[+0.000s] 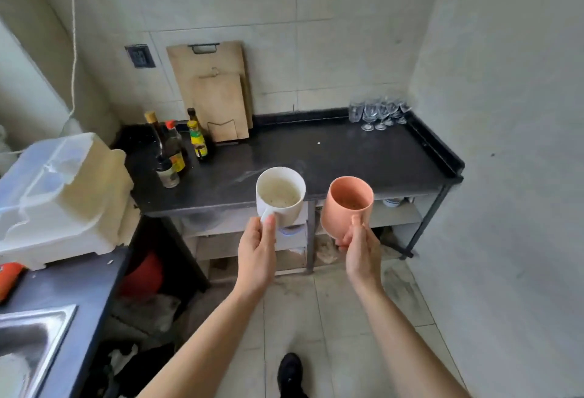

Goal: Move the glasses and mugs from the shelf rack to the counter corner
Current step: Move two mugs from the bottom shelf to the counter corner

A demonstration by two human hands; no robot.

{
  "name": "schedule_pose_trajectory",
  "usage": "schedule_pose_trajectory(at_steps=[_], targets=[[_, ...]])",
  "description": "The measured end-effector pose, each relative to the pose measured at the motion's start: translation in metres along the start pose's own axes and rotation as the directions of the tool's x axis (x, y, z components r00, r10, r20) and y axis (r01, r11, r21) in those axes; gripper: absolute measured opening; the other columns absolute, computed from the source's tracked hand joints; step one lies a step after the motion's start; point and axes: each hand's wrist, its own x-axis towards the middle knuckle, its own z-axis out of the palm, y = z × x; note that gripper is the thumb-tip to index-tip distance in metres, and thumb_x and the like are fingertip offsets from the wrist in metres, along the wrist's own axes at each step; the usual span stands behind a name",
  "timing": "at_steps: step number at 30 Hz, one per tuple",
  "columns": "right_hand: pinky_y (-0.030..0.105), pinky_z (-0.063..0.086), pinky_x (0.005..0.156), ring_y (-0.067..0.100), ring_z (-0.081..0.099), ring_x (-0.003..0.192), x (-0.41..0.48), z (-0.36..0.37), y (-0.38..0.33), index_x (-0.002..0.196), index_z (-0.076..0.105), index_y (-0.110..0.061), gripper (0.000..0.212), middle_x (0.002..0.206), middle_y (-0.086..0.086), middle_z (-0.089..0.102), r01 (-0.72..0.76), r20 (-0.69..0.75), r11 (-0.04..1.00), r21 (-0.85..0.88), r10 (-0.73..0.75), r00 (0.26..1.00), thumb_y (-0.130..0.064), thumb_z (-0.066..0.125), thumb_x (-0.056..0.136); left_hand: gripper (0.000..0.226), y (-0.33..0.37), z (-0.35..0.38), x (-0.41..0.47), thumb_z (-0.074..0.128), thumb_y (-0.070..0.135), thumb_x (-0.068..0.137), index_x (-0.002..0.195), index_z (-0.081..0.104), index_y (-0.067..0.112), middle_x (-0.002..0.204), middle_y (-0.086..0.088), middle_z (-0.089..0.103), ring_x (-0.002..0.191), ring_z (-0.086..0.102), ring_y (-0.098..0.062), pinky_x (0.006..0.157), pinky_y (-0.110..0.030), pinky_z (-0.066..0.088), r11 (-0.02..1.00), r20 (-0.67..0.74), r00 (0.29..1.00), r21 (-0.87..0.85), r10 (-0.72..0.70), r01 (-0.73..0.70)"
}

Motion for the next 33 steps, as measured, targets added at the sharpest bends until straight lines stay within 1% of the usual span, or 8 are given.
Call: schedule_pose_trajectory(at_steps=[4,8,11,15,19,23,27,33], targets=[[0.025,0.042,0.059,0.019,0.063,0.069,0.09,0.005,-0.016,0.069,0.051,-0.017,0.047,0.068,-0.001,0.062,-0.043,-0.122,0.997,-0.069,0.034,0.992,-0.058,0.037,0.087,0.04,0.004,0.069,0.085,0.044,0.051,0.1,0.088,0.057,0.015,0.087,-0.005,0.06,0.079,0.054,-0.009,0.074,-0.031,0.052,1.0,0.164,0.986,-0.026,0.009,-0.005],[0.021,0.043,0.056,0.015,0.067,0.078,0.174,0.009,-0.037,0.085,0.057,-0.017,0.044,0.08,-0.001,0.066,-0.088,-0.223,0.993,-0.078,0.069,0.972,-0.057,0.037,0.086,0.042,0.015,0.131,0.161,0.044,0.048,0.102,0.09,0.054,0.008,0.087,-0.012,0.056,0.076,0.049,-0.009,0.077,-0.044,0.051,0.999,0.28,0.959,-0.029,0.032,-0.025],[0.028,0.046,0.061,0.018,0.069,0.08,0.219,0.005,-0.045,0.073,0.056,-0.021,0.042,0.074,-0.003,0.066,-0.095,-0.291,0.992,-0.082,0.067,0.954,-0.056,0.038,0.087,0.041,0.023,0.173,0.206,0.045,0.046,0.102,0.09,0.054,0.007,0.083,-0.004,0.054,0.076,0.048,-0.011,0.081,-0.047,0.05,0.999,0.352,0.936,-0.038,0.022,-0.01],[0.029,0.044,0.061,0.015,0.065,0.08,0.27,-0.005,-0.045,0.083,0.062,-0.019,0.056,0.083,0.0,0.068,-0.132,-0.375,0.99,-0.049,0.104,0.921,-0.07,0.037,0.089,0.044,0.029,0.227,0.248,0.043,0.046,0.102,0.096,0.056,0.004,0.097,-0.02,0.058,0.08,0.05,-0.012,0.084,-0.048,0.05,0.999,0.431,0.902,-0.031,0.004,0.011],[0.029,0.044,0.064,0.019,0.066,0.088,0.335,-0.016,-0.038,0.097,0.063,-0.014,0.076,0.092,0.004,0.071,-0.194,-0.409,0.981,-0.001,0.177,0.895,-0.08,0.034,0.076,0.045,0.023,0.28,0.289,0.041,0.046,0.103,0.102,0.055,0.004,0.1,-0.018,0.06,0.081,0.051,-0.013,0.08,-0.045,0.051,0.999,0.49,0.871,0.024,-0.031,0.022],[0.027,0.044,0.064,0.022,0.068,0.089,0.415,-0.026,-0.016,0.108,0.064,-0.007,0.079,0.1,0.008,0.071,-0.225,-0.407,0.974,0.006,0.208,0.89,-0.074,0.034,0.08,0.044,0.003,0.34,0.331,0.04,0.048,0.102,0.099,0.054,0.006,0.089,-0.002,0.055,0.08,0.051,-0.013,0.069,-0.028,0.045,0.996,0.492,0.866,0.067,-0.088,0.062],[0.023,0.041,0.064,0.023,0.067,0.091,0.496,-0.033,0.018,0.098,0.063,-0.01,0.065,0.098,0.008,0.071,-0.26,-0.345,0.965,-0.015,0.239,0.908,-0.069,0.037,0.095,0.037,-0.019,0.407,0.372,0.038,0.049,0.103,0.096,0.054,0.017,0.087,0.003,0.055,0.077,0.051,-0.008,0.067,-0.02,0.045,0.987,0.448,0.884,0.139,-0.134,0.079],[0.029,0.049,0.085,0.019,0.067,0.096,0.623,-0.053,0.059,0.117,0.068,-0.012,0.074,0.104,0.005,0.071,-0.386,-0.23,0.917,-0.102,0.355,0.906,-0.073,0.033,0.094,0.034,-0.047,0.521,0.431,0.037,0.047,0.103,0.083,0.048,0.022,0.078,0.005,0.05,0.072,0.046,-0.01,0.068,-0.024,0.044,0.938,0.335,0.888,0.256,-0.314,0.235]])
